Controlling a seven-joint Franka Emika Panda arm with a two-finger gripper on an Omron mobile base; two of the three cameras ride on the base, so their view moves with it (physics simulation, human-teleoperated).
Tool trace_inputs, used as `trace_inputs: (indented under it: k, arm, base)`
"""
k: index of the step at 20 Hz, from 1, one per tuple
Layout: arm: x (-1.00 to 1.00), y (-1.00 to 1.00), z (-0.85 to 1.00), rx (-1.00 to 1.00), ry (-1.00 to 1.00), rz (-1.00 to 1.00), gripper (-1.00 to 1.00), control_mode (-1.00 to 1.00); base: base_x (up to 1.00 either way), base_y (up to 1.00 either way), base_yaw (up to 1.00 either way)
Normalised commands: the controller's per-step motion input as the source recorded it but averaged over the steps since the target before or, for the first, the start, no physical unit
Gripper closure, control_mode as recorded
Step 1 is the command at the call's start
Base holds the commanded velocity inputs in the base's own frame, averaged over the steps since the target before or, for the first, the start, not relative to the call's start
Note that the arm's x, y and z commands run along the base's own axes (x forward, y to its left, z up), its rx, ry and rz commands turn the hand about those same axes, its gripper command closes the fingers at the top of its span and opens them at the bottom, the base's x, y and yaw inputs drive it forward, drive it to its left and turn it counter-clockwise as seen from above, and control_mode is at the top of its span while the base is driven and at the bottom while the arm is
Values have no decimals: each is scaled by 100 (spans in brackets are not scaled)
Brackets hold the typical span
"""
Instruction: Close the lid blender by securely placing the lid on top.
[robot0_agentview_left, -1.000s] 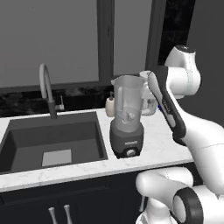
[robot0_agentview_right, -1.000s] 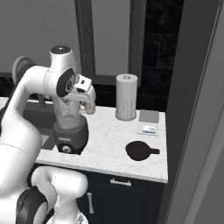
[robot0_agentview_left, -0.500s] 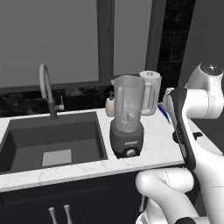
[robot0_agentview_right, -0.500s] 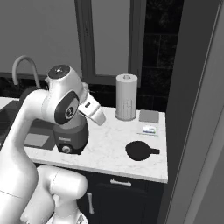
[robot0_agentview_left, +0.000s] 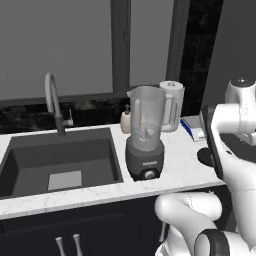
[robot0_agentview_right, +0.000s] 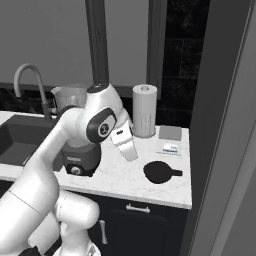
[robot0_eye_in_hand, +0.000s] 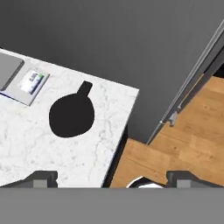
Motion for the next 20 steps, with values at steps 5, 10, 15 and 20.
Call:
trace_inputs:
  k: [5,10,15,20]
  arm:
    - [11,-30,-44,12,6,-23,-100,-100]
    - [16,-30,-33,6,-3,-10,-100,-100]
    - [7,-32,-26,1,-18,-1,-100,-100]
    - [18,-27,-21,0,-9,0,-100,-100]
  base:
    - [0,0,0]
    - [0,0,0]
    - [0,0,0]
    - [0,0,0]
